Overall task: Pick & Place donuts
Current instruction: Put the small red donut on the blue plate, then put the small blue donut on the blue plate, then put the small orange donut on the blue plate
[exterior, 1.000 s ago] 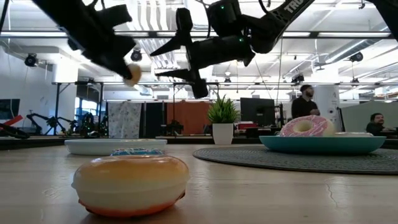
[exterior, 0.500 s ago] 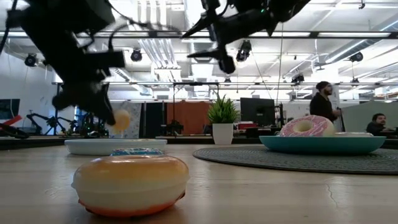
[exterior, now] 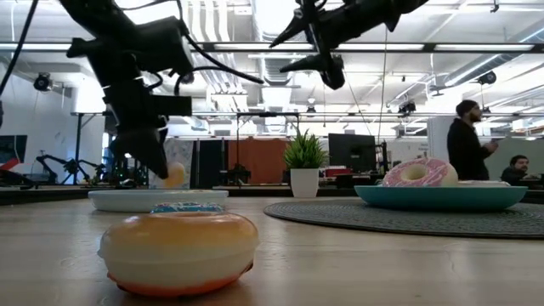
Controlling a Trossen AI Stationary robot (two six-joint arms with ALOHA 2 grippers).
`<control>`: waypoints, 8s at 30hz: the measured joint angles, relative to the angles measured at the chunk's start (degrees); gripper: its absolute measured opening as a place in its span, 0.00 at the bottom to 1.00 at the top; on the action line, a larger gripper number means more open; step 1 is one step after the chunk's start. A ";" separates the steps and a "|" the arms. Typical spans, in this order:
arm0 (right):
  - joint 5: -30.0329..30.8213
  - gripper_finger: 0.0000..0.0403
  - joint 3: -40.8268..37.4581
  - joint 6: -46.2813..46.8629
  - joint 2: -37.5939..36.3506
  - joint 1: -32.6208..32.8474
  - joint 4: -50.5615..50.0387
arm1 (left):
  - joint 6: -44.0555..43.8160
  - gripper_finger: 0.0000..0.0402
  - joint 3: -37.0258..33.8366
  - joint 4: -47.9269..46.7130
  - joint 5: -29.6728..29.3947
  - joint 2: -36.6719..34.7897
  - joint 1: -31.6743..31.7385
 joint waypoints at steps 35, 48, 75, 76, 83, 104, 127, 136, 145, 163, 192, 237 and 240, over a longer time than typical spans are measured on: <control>-8.96 0.50 -5.68 -7.08 -0.18 2.50 -9.45 | -9.45 0.26 15.38 -3.08 11.26 -2.24 -21.32; -9.14 0.50 -10.93 -4.66 -0.24 4.87 -9.15 | 8.79 0.26 19.53 16.91 13.87 18.51 -33.76; -8.97 0.50 -11.15 -6.14 -0.63 6.29 -9.10 | 3.72 0.38 22.22 17.77 12.71 27.82 -32.95; -8.96 0.50 -11.15 -6.18 -0.63 6.29 -9.10 | 3.62 0.37 22.22 17.40 11.61 27.82 -32.87; -8.94 0.50 -11.15 -6.17 -0.63 6.27 -9.08 | 3.28 0.20 22.07 14.46 7.83 27.82 -32.50; -7.39 0.50 -11.17 -8.99 -0.66 6.25 -8.36 | -32.32 0.00 18.14 -15.30 -0.30 4.39 -29.03; -7.61 0.50 -11.17 -9.29 -0.67 6.38 -7.42 | -30.56 0.01 -5.28 -2.66 3.07 -4.92 -4.84; -7.58 0.50 -11.17 -9.27 -0.68 6.38 -7.42 | -31.38 0.23 -4.79 -1.08 7.55 -4.40 -4.65; -7.62 0.50 -11.17 -9.27 -0.68 6.38 -7.44 | -29.01 0.33 3.23 -6.69 7.77 -6.57 -5.94; -7.56 0.50 -11.17 -9.88 -0.76 6.36 -7.51 | -30.67 0.33 14.23 25.16 20.60 10.34 -26.80; -7.41 0.50 -11.30 -12.85 -2.64 7.85 -12.25 | -4.76 0.33 35.14 16.06 19.61 32.71 -37.90; -3.24 0.50 -10.79 -51.86 -2.54 20.23 9.33 | -42.13 0.00 11.27 26.88 12.26 -4.16 -29.27; -2.58 0.50 -9.33 -55.29 -2.47 21.59 9.43 | -41.58 0.00 7.30 28.41 8.75 -9.13 -27.10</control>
